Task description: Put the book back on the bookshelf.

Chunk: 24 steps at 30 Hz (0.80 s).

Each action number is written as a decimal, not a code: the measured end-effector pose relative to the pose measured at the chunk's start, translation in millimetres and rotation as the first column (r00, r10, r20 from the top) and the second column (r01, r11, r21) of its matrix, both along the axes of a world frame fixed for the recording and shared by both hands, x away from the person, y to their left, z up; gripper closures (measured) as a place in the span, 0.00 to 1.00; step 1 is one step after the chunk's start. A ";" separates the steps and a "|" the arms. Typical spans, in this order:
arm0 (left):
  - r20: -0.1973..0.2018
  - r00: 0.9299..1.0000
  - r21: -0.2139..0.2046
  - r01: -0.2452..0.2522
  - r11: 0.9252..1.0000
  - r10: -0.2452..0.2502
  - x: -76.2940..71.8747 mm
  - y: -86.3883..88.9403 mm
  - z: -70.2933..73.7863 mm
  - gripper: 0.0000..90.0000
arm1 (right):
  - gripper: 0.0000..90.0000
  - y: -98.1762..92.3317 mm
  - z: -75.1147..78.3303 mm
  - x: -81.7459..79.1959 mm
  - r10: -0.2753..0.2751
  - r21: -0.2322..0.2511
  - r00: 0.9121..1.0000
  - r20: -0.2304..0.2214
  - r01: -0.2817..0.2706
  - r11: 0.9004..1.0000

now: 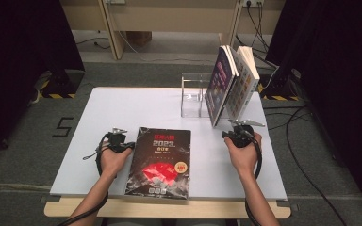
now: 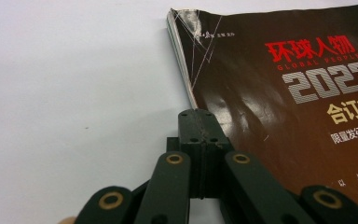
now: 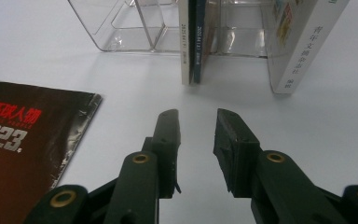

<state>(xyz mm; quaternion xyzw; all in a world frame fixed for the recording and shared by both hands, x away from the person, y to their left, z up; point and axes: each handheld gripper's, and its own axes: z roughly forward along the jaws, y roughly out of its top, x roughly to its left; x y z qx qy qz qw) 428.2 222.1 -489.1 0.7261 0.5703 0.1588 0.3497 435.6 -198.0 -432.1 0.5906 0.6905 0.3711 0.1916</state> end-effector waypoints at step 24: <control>0.000 0.992 0.000 0.129 0.992 -0.129 -15.7 -47.5 0.7 1.00 | 0.74 20.6 -17.3 7.9 0.061 -0.004 0.993 -0.102 -0.062 0.998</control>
